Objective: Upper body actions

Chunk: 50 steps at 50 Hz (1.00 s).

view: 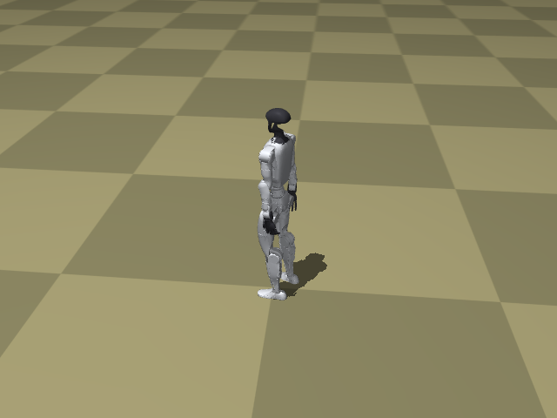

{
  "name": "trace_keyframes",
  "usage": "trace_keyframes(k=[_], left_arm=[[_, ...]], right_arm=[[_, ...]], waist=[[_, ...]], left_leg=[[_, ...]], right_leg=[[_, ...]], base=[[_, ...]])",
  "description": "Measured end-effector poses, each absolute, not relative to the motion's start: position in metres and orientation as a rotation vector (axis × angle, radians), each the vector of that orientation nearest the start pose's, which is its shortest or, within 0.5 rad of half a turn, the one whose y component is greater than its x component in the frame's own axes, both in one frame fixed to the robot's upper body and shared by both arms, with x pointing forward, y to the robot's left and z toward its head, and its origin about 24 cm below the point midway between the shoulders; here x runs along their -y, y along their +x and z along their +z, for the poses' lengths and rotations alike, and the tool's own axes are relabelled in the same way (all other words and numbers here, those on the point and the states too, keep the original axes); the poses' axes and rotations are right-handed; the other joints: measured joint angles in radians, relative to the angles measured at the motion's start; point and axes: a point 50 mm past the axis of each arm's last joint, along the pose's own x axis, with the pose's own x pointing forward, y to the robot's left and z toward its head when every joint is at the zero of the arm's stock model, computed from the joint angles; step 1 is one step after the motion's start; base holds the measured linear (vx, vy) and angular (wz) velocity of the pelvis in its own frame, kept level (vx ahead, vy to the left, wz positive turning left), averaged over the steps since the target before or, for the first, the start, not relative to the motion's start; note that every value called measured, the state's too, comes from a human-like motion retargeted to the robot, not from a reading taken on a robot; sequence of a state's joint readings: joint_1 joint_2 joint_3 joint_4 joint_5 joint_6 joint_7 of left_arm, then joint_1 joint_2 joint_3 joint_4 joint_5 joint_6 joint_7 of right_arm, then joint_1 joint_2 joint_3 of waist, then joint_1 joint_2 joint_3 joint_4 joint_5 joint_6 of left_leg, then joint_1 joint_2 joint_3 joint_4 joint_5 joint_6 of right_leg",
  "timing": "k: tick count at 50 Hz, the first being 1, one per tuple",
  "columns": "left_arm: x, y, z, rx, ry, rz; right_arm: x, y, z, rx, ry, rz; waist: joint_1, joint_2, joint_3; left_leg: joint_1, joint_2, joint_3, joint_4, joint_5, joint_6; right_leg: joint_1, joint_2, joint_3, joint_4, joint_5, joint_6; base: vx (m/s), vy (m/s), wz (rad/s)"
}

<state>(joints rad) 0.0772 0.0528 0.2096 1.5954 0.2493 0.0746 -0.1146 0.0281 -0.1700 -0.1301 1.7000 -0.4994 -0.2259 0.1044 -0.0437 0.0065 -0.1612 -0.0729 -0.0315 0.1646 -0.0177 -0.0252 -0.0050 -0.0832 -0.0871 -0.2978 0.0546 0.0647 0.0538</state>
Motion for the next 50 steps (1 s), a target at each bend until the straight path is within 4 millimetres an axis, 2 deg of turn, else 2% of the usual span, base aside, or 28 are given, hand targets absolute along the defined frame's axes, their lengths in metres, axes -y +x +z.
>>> trace_keyframes(k=[3,6,8,13,17,22,27,39,42,45,50], left_arm=[[-0.163,-0.036,-0.179,-1.742,-0.055,-0.055],[-0.162,-0.038,-0.179,-1.742,-0.077,-0.029],[-0.162,-0.039,-0.179,-1.743,-0.090,-0.012],[-0.161,-0.043,-0.179,-1.750,-0.105,0.000],[-0.161,-0.042,-0.179,-1.748,-0.097,-0.008],[-0.163,-0.041,-0.179,-1.745,-0.069,-0.026],[-0.162,-0.042,-0.179,-1.747,-0.091,-0.008],[-0.161,-0.042,-0.179,-1.741,-0.106,0.018],[-0.161,-0.032,-0.181,-1.683,-0.070,0.083],[-0.166,-0.010,-0.183,-1.556,-0.025,0.204],[-0.191,0.055,-0.174,-1.237,-0.007,0.342]], right_arm=[[0.199,-0.041,-0.173,-1.623,-0.285,0.364],[0.189,-0.055,-0.172,-1.656,-0.317,0.471],[0.187,-0.060,-0.172,-1.687,-0.327,0.477],[0.189,-0.048,-0.173,-1.629,-0.278,0.408],[0.193,-0.044,-0.173,-1.633,-0.291,0.490],[0.194,-0.038,-0.174,-1.604,-0.378,0.562],[0.191,-0.038,-0.175,-1.608,-0.395,0.558],[0.192,-0.039,-0.174,-1.617,-0.378,0.543],[0.192,-0.036,-0.174,-1.613,-0.380,0.544],[0.191,-0.036,-0.175,-1.610,-0.388,0.548],[0.193,-0.038,-0.174,-1.617,-0.384,0.542]], waist=[[-0.001,0.000,0.003],[0.024,0.000,-0.002],[0.031,0.002,-0.006],[-0.069,0.019,-0.006],[-0.134,0.026,0.007],[-0.139,0.007,0.013],[-0.153,-0.004,0.011],[-0.131,-0.002,0.007],[-0.078,-0.003,0.014],[-0.102,-0.002,0.013],[-0.097,-0.001,0.007]], left_leg=[[0.001,-0.005,-0.016,-0.003,0.001,0.001],[0.002,0.004,0.007,-0.005,-0.005,-0.003],[0.000,0.011,0.016,-0.003,-0.010,-0.006],[-0.008,0.006,-0.075,-0.001,-0.003,-0.013],[-0.003,-0.003,-0.137,-0.002,0.006,-0.009],[0.010,-0.025,-0.138,-0.011,0.010,0.000],[0.019,-0.043,-0.143,-0.017,0.010,0.006],[0.016,-0.042,-0.118,-0.015,0.011,0.013],[-0.004,-0.032,-0.062,0.002,0.015,0.017],[0.005,-0.035,-0.085,-0.003,0.013,0.014],[0.005,-0.037,-0.089,-0.004,0.014,0.014]], right_leg=[[0.006,-0.001,-0.015,-0.002,-0.004,0.001],[0.009,-0.001,0.011,0.002,-0.018,0.012],[0.004,-0.004,0.022,0.008,-0.024,0.018],[0.009,-0.026,-0.066,0.004,-0.014,0.027],[0.016,-0.033,-0.131,-0.002,0.004,0.023],[0.019,-0.021,-0.139,-0.009,0.006,-0.002],[0.021,-0.008,-0.151,-0.016,0.002,-0.026],[0.012,-0.003,-0.126,-0.011,0.006,-0.028],[0.003,0.013,-0.073,-0.010,0.014,-0.034],[0.007,0.006,-0.095,-0.010,0.012,-0.032],[0.007,0.005,-0.099,-0.010,0.012,-0.033]], base=[[0.01,-0.05,0.23],[-0.01,-0.04,-0.33],[-0.01,-0.01,-0.27],[-0.01,0.00,0.88],[0.01,-0.02,0.77],[0.00,-0.01,0.04],[0.00,0.00,0.00],[0.00,0.00,-0.13],[0.01,0.00,-0.69],[0.01,0.00,0.22],[0.00,0.00,0.00]])
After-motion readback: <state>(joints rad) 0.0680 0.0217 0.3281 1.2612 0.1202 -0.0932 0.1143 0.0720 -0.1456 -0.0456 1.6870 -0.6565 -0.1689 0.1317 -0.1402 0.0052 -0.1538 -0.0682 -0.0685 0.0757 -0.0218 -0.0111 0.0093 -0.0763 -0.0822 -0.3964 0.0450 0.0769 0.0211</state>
